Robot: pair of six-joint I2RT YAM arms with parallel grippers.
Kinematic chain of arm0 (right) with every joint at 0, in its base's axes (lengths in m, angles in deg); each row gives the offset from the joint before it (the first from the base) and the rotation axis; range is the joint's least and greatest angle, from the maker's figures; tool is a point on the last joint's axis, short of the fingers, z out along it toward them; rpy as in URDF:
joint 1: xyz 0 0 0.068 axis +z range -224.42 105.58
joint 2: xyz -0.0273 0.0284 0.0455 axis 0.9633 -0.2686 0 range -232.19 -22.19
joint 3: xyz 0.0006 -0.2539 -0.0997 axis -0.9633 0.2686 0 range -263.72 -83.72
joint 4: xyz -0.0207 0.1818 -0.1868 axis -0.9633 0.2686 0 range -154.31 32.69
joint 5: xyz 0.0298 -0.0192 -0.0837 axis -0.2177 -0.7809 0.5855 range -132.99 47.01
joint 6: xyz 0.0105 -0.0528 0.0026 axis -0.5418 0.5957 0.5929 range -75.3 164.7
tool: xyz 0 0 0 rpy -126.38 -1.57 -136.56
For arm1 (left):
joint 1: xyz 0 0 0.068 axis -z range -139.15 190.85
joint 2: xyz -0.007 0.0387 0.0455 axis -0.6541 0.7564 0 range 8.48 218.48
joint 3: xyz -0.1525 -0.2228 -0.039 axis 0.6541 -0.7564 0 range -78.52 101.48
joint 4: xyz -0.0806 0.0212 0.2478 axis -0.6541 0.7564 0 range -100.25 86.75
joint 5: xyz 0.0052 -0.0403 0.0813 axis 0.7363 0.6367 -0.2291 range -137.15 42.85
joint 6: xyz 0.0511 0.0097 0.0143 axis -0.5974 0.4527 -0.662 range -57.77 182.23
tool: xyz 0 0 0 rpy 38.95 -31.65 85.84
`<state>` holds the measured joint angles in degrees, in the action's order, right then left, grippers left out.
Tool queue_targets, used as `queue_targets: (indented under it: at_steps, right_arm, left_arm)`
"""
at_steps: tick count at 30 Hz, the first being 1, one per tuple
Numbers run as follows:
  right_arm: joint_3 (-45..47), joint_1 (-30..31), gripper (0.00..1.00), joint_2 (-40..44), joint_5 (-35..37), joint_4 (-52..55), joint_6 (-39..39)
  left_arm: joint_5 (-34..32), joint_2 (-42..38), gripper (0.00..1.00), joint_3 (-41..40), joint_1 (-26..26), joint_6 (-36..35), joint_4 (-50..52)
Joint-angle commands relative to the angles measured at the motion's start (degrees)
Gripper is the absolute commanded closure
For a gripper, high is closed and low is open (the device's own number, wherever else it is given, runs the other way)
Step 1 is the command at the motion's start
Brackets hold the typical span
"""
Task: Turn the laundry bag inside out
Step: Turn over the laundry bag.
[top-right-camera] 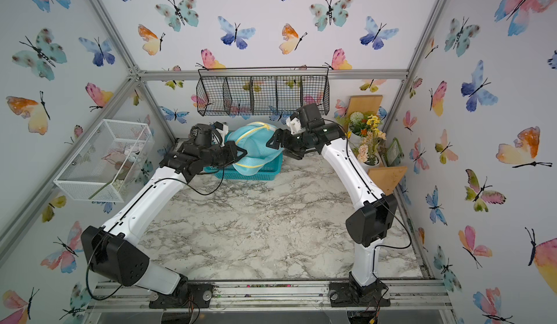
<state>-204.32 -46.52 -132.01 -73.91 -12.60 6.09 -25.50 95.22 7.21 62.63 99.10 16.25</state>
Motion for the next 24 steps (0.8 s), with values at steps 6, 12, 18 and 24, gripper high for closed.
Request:
queue_targets:
  at_steps: [6,12,18,24]
  right_arm:
    - [7.1,-0.2,0.49,-1.7,-0.6,-5.7,-2.8]
    - [22.6,-1.5,0.77,2.4,-11.4,-25.1,-10.8]
    - [43.0,-1.7,0.64,7.0,-25.5,-72.8,-37.9]
    - [47.8,-1.9,0.57,5.4,-27.3,-104.6,-58.0]
  left_arm:
    - [11.2,-1.2,1.00,2.9,0.1,2.4,-7.5]
    - [25.0,-5.2,1.00,-2.9,-3.3,15.5,-25.9]
    - [29.0,-6.8,1.00,-10.3,-5.6,32.7,-51.0]
    - [27.5,-6.7,1.00,-15.2,-6.1,38.1,-59.9]
